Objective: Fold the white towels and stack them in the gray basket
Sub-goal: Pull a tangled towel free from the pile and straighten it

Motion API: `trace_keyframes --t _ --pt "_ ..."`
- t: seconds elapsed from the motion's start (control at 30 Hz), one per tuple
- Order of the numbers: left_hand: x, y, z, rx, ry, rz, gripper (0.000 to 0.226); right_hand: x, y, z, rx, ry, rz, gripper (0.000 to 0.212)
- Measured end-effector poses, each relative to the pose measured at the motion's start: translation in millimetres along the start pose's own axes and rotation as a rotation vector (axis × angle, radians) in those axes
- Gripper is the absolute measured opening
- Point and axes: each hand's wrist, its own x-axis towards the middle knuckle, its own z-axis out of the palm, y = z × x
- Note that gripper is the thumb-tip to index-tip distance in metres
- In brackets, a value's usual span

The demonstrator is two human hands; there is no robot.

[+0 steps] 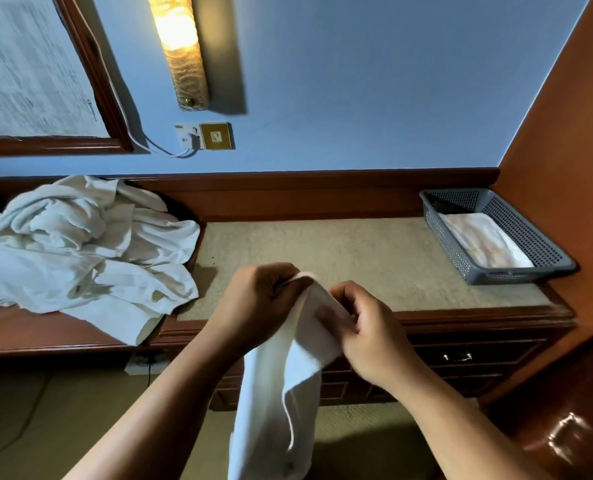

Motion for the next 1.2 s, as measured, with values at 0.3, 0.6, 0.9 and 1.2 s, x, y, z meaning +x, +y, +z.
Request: trace_keyframes --t 0.3,0.6,0.9,1.2 --pt "-28.5 -18.3 19.1 -0.227 -0.108 -0.152 0.031 19.0 -9.4 -5.0 0.399 0.234 0.169 0.038" --pt "-141.5 -135.6 62.7 -0.191 -0.226 -0.701 0.058 43.8 -28.1 -83.2 0.492 0.595 0.086 0.017" --pt "-44.3 -27.2 17.9 -0.215 -0.238 -0.252 0.006 12.9 -1.7 -32.6 -0.428 -0.417 0.280 0.059" --pt "-58.2 -37.6 28.4 -0.153 -0.442 -0.430 0.038 14.1 -18.4 -34.8 0.090 0.101 -0.075 0.012"
